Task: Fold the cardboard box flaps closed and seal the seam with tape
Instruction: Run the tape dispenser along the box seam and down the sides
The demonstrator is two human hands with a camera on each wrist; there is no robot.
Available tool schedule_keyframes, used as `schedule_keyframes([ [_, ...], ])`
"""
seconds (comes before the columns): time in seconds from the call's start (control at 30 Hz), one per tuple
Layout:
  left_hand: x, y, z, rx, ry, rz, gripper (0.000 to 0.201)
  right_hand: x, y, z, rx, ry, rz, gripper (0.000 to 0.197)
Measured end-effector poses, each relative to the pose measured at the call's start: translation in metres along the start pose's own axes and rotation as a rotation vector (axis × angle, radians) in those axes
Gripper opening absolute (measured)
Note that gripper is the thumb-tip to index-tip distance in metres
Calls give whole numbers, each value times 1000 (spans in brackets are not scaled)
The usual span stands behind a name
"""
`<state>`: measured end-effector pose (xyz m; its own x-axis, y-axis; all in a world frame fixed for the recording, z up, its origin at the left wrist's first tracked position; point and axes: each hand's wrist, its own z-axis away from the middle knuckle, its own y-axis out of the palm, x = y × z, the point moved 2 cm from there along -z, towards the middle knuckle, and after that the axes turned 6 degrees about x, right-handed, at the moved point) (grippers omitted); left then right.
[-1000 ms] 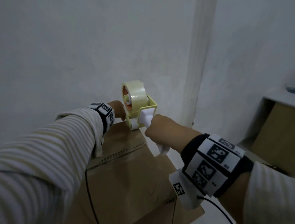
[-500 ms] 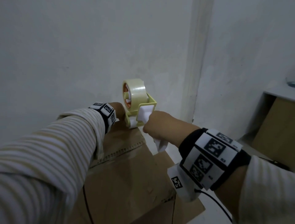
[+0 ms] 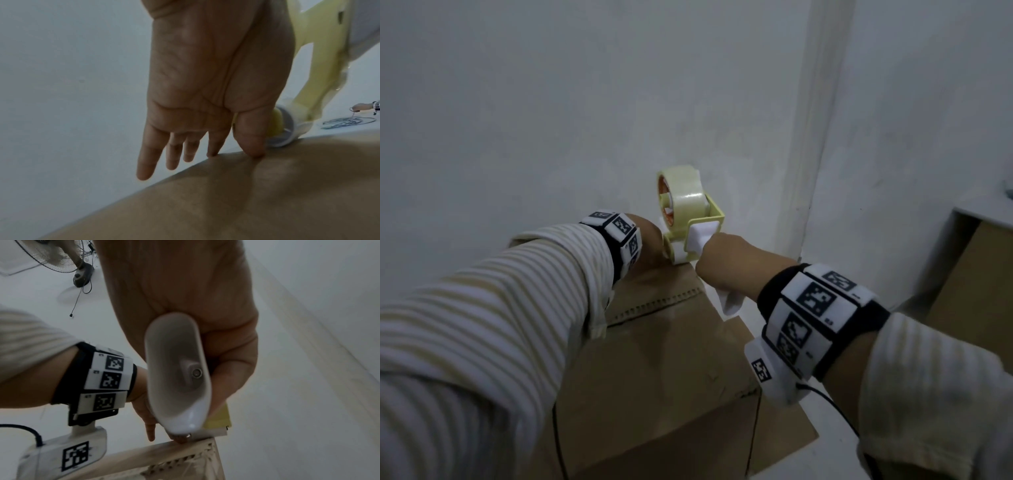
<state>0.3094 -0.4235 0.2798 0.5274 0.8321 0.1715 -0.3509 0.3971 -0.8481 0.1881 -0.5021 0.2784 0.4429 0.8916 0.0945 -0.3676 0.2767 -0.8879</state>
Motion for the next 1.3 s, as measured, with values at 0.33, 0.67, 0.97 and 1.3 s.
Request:
schedule_keyframes([
  [0.33,-11,29,40,67,11,29,49,1,0,18,-63,-55,-191,26],
  [0.67,-50,66,111,6,75,90,62,2,8,46,17,-89,-85,25],
  [0.97,-94,85,160,89,77,38,77,-17,24,59,-169,-303,-152,30],
  [1.3,-100,106,167,23,77,-66,108,-15,22,64,-150,-180,11,11],
])
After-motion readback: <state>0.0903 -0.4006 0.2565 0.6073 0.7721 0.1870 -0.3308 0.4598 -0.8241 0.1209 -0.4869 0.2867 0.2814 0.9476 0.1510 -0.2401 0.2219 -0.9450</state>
